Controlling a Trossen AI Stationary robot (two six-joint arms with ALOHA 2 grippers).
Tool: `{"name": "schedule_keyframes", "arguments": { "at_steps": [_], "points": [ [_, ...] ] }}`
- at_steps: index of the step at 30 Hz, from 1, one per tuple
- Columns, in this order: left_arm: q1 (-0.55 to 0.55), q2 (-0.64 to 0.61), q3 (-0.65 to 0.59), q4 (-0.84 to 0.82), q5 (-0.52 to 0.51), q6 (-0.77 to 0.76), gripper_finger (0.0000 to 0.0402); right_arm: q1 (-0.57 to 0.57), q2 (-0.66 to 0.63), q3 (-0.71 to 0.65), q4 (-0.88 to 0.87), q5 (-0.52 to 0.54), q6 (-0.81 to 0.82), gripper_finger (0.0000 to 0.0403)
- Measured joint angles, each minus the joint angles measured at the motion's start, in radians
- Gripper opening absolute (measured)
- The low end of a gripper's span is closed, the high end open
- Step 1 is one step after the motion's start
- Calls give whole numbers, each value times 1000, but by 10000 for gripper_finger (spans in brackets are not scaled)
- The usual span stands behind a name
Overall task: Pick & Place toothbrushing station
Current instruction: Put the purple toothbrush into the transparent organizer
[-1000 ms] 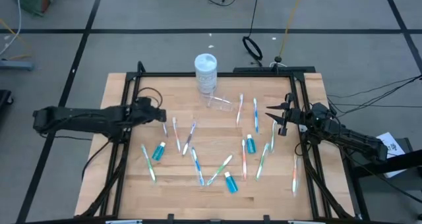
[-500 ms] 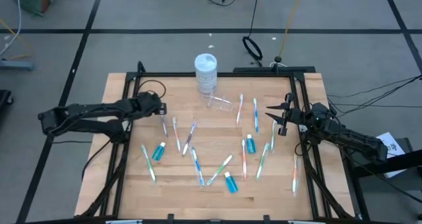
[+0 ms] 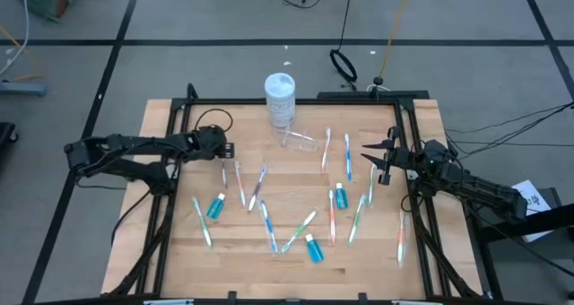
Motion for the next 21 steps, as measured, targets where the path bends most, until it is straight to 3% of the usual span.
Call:
{"name": "schedule_keyframes", "arguments": {
  "at_steps": [6, 17, 21],
  "points": [
    [4, 86, 3, 82, -11, 32, 172, 0, 0, 0, 0, 0, 1, 105],
    [7, 99, 0, 185, 19, 331, 172, 0, 0, 0, 0, 0, -8, 105],
    [6, 99, 0, 186, 24, 376, 172, 0, 0, 0, 0, 0, -8, 105]
  ]
}}
